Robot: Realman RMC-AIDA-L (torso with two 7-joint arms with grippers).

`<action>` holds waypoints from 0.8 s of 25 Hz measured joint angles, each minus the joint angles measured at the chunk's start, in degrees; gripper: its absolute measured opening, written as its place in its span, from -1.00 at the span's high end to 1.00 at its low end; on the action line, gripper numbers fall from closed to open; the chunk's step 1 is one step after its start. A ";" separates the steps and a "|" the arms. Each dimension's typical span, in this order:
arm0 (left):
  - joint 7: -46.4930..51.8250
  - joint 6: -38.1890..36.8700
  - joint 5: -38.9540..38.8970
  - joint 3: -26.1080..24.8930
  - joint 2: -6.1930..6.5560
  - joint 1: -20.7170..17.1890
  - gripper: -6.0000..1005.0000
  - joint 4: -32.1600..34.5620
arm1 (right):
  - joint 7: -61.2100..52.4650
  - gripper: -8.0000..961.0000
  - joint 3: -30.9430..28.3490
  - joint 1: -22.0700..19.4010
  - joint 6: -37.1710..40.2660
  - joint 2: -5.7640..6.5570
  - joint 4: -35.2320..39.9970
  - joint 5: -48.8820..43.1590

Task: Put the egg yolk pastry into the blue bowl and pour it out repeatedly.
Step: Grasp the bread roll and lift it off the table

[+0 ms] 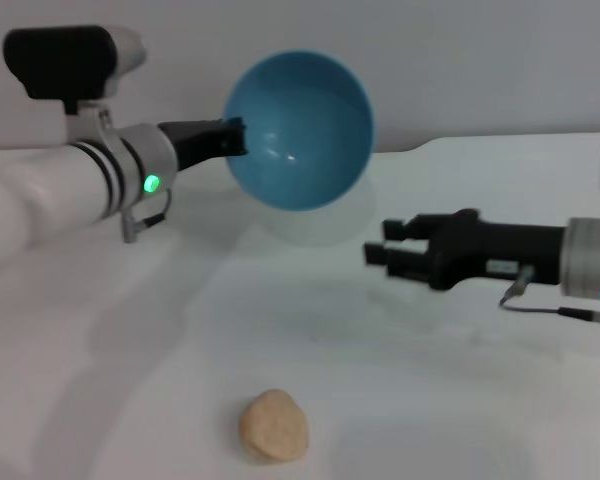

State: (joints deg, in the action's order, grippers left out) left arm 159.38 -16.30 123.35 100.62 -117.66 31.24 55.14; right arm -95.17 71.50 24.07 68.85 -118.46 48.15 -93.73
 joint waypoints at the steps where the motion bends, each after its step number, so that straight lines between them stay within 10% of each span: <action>1: -0.10 -3.50 1.04 -2.78 0.00 0.51 0.99 -0.19 | -0.76 -0.07 1.77 0.09 0.15 -0.05 1.49 -1.30; 7: 0.31 -17.34 10.27 -13.67 -0.10 3.35 0.99 -0.98 | -8.81 -0.09 11.04 3.94 1.67 0.02 6.14 -11.91; 20: 5.31 -34.15 22.74 -16.24 -0.12 10.20 0.99 -3.61 | -16.09 -0.31 18.36 10.27 1.79 -0.08 5.90 -15.66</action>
State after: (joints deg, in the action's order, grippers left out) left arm 164.69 -50.45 146.09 84.37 -117.78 41.44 51.53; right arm -111.25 89.86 34.34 70.64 -118.54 54.06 -109.39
